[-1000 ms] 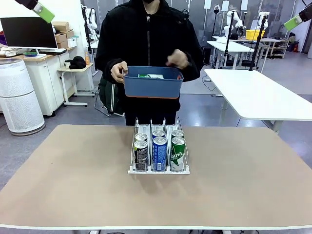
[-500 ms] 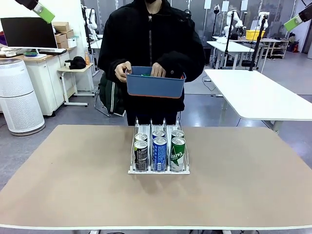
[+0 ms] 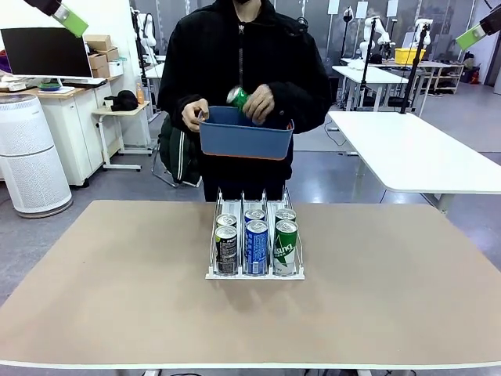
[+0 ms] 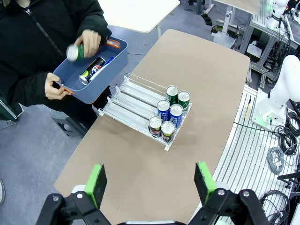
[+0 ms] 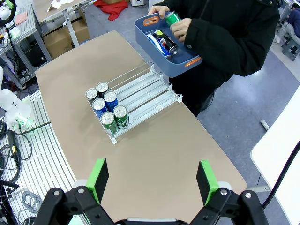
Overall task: Fill the beverage cans into the dispenser.
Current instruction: Pick up the Sprite handed by the human.
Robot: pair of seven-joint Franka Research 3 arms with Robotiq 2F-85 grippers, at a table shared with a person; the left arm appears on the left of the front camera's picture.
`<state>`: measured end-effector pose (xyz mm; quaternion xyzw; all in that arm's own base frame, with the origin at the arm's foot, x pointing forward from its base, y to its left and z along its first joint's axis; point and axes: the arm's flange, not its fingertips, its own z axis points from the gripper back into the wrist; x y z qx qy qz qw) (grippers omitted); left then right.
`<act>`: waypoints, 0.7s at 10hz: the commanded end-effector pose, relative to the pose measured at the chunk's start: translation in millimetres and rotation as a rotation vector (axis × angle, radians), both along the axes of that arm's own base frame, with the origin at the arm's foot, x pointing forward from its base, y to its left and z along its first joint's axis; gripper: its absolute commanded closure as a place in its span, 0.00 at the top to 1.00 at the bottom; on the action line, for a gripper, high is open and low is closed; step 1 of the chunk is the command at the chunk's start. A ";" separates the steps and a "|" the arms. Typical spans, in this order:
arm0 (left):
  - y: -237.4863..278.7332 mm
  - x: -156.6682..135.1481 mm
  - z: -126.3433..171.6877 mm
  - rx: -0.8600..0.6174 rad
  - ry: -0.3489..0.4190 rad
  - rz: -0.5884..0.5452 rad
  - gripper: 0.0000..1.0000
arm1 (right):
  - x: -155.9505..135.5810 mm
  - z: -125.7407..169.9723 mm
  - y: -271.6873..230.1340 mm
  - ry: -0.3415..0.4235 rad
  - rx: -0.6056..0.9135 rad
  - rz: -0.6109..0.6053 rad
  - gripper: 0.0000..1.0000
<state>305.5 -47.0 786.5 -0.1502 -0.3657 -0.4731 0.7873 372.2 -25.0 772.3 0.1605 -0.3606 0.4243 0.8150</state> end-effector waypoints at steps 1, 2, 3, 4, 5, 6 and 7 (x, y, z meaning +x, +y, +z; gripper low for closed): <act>0.2 0.5 -1.0 0.006 -0.002 0.005 1.00 | -1.0 -1.2 1.1 0.002 0.001 -0.001 1.00; 0.2 0.5 -1.0 0.006 -0.002 0.005 1.00 | -1.0 -1.2 1.1 0.002 0.001 -0.001 1.00; 0.2 0.5 -1.0 0.006 -0.002 0.005 1.00 | -1.0 -1.2 1.1 0.002 0.001 -0.001 1.00; 0.2 0.5 -1.0 0.006 -0.002 0.005 1.00 | -1.0 -1.2 1.1 0.002 0.001 -0.001 1.00; 0.2 0.5 -1.0 0.006 -0.002 0.005 1.00 | -1.0 -1.2 1.1 0.002 0.001 -0.001 1.00; 0.2 0.5 -1.0 0.006 -0.002 0.005 1.00 | -1.0 -1.2 1.1 0.002 0.001 -0.001 1.00; 0.2 0.5 -1.0 0.006 -0.002 0.005 1.00 | -1.0 -1.2 1.1 0.002 0.001 -0.001 1.00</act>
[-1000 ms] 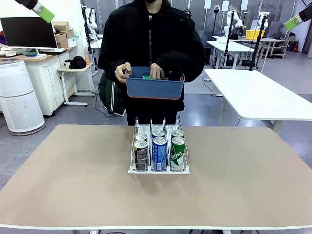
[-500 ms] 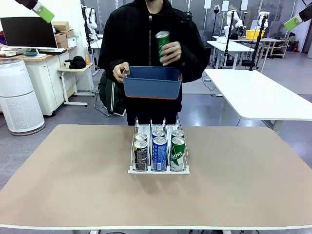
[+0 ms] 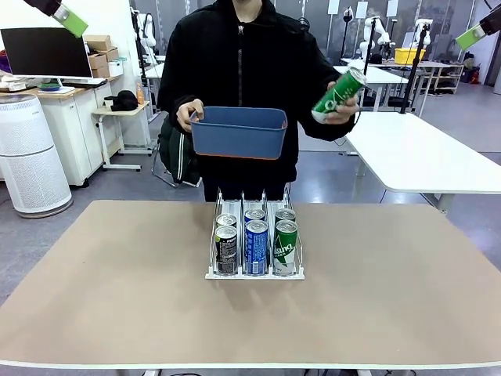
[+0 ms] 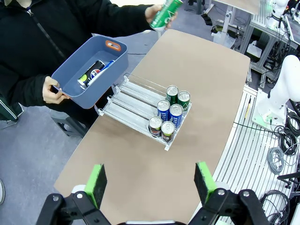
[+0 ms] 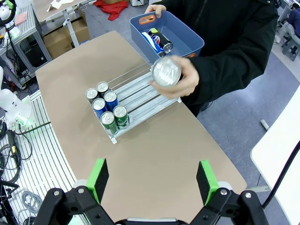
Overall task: Fill the beverage cans into the dispenser.
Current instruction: Pick up the Sprite handed by the human.
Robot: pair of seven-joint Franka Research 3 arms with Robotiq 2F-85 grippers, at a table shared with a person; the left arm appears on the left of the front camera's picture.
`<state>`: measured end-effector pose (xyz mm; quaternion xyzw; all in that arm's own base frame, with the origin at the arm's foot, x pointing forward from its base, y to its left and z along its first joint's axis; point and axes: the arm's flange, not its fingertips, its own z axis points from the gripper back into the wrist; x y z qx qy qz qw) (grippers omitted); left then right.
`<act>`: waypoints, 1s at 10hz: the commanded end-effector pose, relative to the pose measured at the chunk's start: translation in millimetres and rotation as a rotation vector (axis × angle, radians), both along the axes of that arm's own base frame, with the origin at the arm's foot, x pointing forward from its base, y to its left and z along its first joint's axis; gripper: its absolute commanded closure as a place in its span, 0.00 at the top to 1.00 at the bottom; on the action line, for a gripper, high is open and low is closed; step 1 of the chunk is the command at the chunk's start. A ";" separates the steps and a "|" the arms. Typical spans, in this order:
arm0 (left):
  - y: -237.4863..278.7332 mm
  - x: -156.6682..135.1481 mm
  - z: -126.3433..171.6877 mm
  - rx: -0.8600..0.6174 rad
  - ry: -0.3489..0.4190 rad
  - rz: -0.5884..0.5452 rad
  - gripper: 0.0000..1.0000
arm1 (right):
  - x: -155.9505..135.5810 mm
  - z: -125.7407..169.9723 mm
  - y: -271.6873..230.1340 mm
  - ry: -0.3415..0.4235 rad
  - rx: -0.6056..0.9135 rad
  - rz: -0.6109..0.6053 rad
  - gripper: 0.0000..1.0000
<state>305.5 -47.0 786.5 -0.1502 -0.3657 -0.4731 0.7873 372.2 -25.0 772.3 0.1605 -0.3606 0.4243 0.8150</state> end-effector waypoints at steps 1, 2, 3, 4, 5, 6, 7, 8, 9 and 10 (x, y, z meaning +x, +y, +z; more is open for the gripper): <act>0.2 0.5 -1.0 0.006 -0.002 0.005 1.00 | -1.0 -1.2 1.1 0.002 0.001 -0.001 1.00; 0.2 0.5 -1.0 0.006 -0.002 0.005 1.00 | -1.0 -1.2 1.1 0.002 0.001 -0.001 1.00; 0.2 0.5 -1.0 0.006 -0.002 0.005 1.00 | -1.0 -1.2 1.1 0.002 0.001 -0.001 1.00; 0.2 0.5 -1.0 0.006 -0.002 0.005 1.00 | -1.0 -1.2 1.1 0.002 0.001 -0.001 1.00; 0.2 0.5 -1.0 0.006 -0.002 0.005 1.00 | -1.0 -1.2 1.1 0.002 0.001 -0.001 1.00; 0.2 0.5 -1.0 0.006 -0.002 0.005 1.00 | -1.0 -1.2 1.1 0.002 0.001 -0.001 1.00; 0.2 0.5 -1.0 0.006 -0.002 0.005 1.00 | -1.0 -1.2 1.1 0.002 0.001 -0.001 1.00; 0.2 0.5 -1.0 0.006 -0.002 0.005 1.00 | -1.0 -1.2 1.1 0.002 0.001 -0.001 1.00; 0.2 0.5 -1.0 0.006 -0.002 0.005 1.00 | -1.0 -1.2 1.1 0.002 0.001 -0.001 1.00; 0.2 0.5 -1.0 0.006 -0.002 0.005 1.00 | -1.0 -1.2 1.1 0.002 0.001 -0.001 1.00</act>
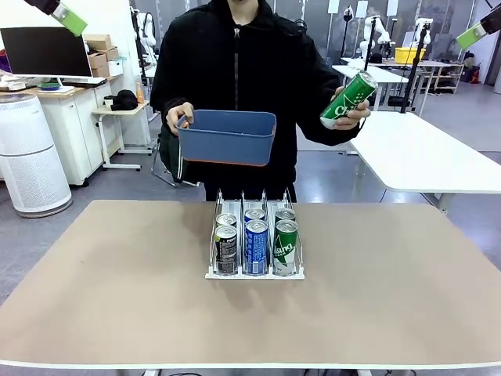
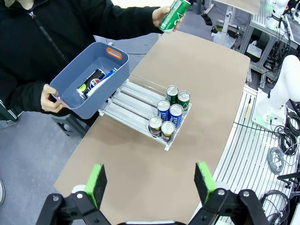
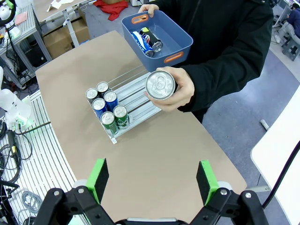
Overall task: Fill the beverage cans into the dispenser.
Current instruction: Pick up the Sprite handed by the human.
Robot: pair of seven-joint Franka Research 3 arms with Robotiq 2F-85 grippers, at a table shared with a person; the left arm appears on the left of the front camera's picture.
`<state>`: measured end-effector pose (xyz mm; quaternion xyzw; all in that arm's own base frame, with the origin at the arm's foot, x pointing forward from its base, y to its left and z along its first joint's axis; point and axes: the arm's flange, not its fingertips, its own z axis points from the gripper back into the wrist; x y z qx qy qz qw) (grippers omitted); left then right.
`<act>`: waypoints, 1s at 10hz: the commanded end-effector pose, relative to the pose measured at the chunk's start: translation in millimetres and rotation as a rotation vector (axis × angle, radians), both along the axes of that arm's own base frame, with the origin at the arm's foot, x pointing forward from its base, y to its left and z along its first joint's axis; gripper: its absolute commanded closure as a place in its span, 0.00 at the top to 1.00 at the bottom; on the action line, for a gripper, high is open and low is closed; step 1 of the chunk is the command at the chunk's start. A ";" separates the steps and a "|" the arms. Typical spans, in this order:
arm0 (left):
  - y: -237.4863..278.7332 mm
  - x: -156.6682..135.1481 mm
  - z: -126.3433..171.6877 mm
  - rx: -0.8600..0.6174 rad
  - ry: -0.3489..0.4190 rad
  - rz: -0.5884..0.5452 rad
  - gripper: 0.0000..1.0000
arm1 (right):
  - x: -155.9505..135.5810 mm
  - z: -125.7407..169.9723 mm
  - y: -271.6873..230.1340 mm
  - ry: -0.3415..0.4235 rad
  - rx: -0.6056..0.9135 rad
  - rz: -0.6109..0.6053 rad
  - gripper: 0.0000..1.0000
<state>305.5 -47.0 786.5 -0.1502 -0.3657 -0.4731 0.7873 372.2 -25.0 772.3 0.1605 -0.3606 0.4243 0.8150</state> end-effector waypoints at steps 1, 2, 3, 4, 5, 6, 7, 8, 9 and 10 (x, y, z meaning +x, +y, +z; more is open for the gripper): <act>0.2 0.5 -1.0 0.006 -0.002 0.005 1.00 | -1.0 -1.2 1.1 0.002 0.001 -0.001 1.00; 0.2 0.5 -1.0 0.006 -0.002 0.005 1.00 | -1.0 -1.2 1.1 0.002 0.001 -0.001 1.00; 0.2 0.5 -1.0 0.006 -0.002 0.005 1.00 | -1.0 -1.2 1.1 0.002 0.001 -0.001 1.00; 0.2 0.5 -1.0 0.006 -0.002 0.005 1.00 | -1.0 -1.2 1.1 0.002 0.001 -0.001 1.00; 0.2 0.5 -1.0 0.006 -0.002 0.005 1.00 | -1.0 -1.2 1.1 0.002 0.001 -0.001 1.00; 0.2 0.5 -1.0 0.006 -0.002 0.005 1.00 | -1.0 -1.2 1.1 0.002 0.001 -0.001 1.00; 0.2 0.5 -1.0 0.006 -0.002 0.005 1.00 | -1.0 -1.2 1.1 0.002 0.001 -0.001 1.00; 0.2 0.5 -1.0 0.006 -0.002 0.005 1.00 | -1.0 -1.2 1.1 0.002 0.001 -0.001 1.00; 0.2 0.5 -1.0 0.006 -0.002 0.005 1.00 | -1.0 -1.2 1.1 0.002 0.001 -0.001 1.00; 0.2 0.5 -1.0 0.006 -0.002 0.005 1.00 | -1.0 -1.2 1.1 0.002 0.001 -0.001 1.00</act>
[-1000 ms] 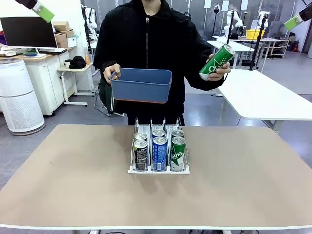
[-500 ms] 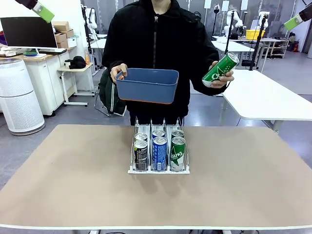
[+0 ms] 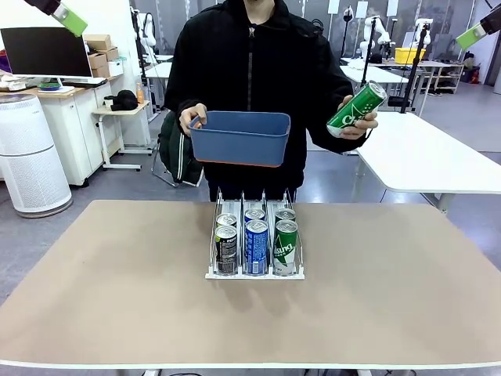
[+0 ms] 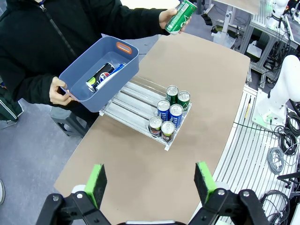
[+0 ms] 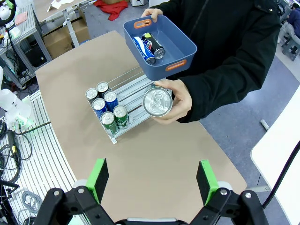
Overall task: Fill the beverage cans into the dispenser.
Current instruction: Pick up the Sprite handed by the human.
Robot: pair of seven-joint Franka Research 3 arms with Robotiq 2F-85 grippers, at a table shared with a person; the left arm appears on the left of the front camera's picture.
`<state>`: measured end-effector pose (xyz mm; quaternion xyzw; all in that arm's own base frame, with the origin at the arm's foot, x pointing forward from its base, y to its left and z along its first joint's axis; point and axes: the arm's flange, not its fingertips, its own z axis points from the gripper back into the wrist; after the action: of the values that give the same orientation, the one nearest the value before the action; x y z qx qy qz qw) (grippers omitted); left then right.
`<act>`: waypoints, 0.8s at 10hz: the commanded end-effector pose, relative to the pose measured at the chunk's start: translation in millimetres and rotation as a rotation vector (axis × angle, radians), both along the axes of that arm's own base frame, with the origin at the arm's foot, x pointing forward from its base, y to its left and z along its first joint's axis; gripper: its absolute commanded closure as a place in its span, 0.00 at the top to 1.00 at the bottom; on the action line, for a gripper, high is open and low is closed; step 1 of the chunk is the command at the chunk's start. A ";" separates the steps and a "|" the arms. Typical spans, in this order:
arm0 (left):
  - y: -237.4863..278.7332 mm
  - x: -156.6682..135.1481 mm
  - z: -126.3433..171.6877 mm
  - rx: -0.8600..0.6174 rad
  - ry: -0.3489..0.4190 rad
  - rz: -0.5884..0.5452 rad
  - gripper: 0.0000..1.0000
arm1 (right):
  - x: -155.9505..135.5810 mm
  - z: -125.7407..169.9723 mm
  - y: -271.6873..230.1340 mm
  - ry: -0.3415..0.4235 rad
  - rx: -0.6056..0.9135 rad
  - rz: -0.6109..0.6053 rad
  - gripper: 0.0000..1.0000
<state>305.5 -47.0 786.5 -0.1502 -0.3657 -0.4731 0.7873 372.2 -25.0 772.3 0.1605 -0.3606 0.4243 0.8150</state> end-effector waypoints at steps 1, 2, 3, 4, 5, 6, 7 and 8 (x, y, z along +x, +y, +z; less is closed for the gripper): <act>0.2 0.5 -1.0 0.006 -0.002 0.005 1.00 | -1.0 -1.2 1.1 0.002 0.001 -0.001 1.00; 0.2 0.5 -1.0 0.006 -0.002 0.005 1.00 | 0.0 0.0 0.0 0.000 0.000 0.000 1.00; 0.2 0.5 -1.0 0.006 -0.002 0.005 1.00 | 7.2 -1.6 -0.7 0.050 0.021 0.053 1.00; 0.2 0.5 -1.0 0.006 -0.002 0.005 1.00 | 17.6 -2.7 1.5 0.043 0.040 0.058 1.00; 0.2 0.5 -1.0 0.006 -0.002 0.005 1.00 | 25.8 -6.2 7.6 0.035 0.050 0.049 1.00; 0.2 0.5 -1.0 0.006 -0.002 0.005 1.00 | 36.9 -9.2 12.0 0.054 0.022 0.070 1.00; 0.2 0.5 -1.0 0.006 -0.002 0.005 1.00 | 53.4 -12.8 18.3 0.082 -0.001 0.087 1.00; 0.2 0.5 -1.0 0.006 -0.002 0.005 1.00 | 64.5 -19.0 29.4 0.085 -0.011 0.074 1.00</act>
<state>305.4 -47.3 786.7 -0.1499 -0.3658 -0.4733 0.7872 426.2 -2.7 749.4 0.1880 -0.3238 0.4379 0.8174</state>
